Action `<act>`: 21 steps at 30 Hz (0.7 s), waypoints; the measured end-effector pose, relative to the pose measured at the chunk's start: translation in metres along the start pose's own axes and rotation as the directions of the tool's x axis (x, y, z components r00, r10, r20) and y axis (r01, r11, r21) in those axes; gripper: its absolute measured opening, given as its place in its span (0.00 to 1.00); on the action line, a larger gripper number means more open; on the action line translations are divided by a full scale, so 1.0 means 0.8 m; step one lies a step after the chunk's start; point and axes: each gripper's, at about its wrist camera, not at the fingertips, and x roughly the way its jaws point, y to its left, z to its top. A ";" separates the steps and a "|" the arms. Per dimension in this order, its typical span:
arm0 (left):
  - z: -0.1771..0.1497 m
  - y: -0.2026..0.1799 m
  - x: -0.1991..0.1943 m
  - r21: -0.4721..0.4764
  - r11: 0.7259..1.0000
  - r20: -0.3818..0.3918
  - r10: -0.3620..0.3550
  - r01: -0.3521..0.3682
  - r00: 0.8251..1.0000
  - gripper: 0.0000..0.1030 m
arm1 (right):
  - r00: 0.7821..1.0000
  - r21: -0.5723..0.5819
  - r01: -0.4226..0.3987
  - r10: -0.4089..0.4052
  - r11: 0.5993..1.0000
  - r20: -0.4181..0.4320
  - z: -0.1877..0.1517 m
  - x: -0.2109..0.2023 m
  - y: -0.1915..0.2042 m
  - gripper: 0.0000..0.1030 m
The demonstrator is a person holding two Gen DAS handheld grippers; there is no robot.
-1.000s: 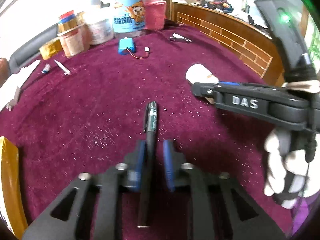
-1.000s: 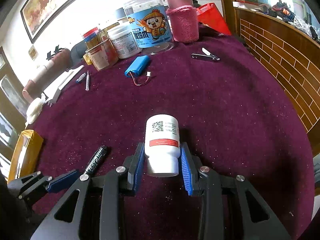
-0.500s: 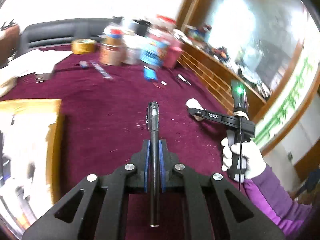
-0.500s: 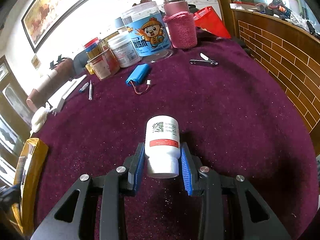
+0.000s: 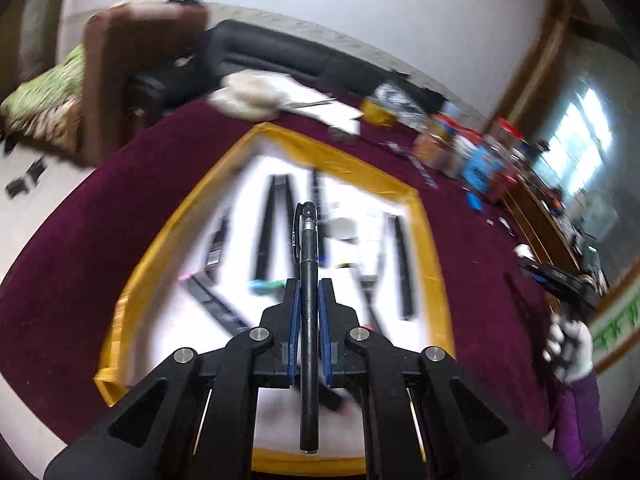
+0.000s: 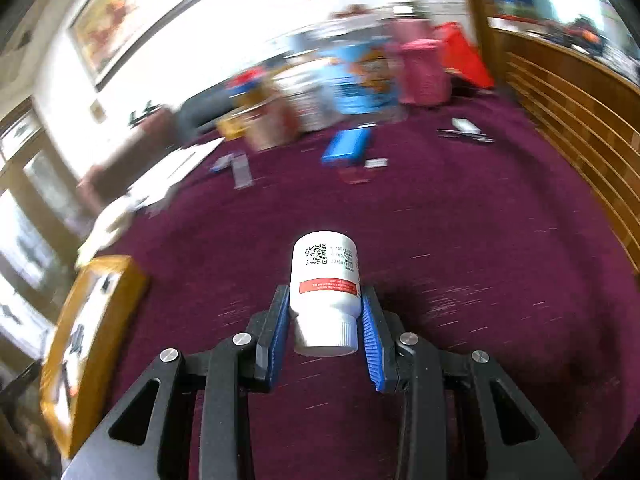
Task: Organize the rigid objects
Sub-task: 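Carry the pen and bottle to the tray and open both grippers there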
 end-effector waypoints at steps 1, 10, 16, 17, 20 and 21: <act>-0.002 0.006 0.003 -0.013 1.000 -0.006 0.012 -0.012 1.000 0.06 | 1.000 -0.029 -0.024 0.024 0.999 -0.010 -0.003 -0.002 0.022 0.29; -0.017 0.031 0.028 -0.079 0.996 -0.050 0.023 -0.027 0.999 0.07 | 0.974 -0.253 -0.220 0.196 0.942 -0.115 -0.032 0.006 0.203 0.29; -0.016 0.043 0.013 -0.089 0.996 -0.013 -0.005 0.003 1.000 0.29 | 0.950 -0.340 -0.295 0.236 0.893 -0.206 -0.062 0.029 0.290 0.30; -0.016 0.044 0.010 -0.089 0.996 -0.007 -0.013 0.012 1.000 0.29 | 0.946 -0.349 -0.305 0.238 0.886 -0.221 -0.068 0.032 0.300 0.30; -0.013 0.045 0.000 -0.079 0.997 0.015 -0.028 0.029 1.000 0.30 | 0.930 -0.374 -0.334 0.238 0.865 -0.280 -0.090 0.044 0.333 0.30; -0.012 0.045 -0.004 -0.070 0.997 0.024 -0.027 0.029 0.999 0.32 | 0.924 -0.384 -0.344 0.237 0.857 -0.299 -0.098 0.045 0.342 0.30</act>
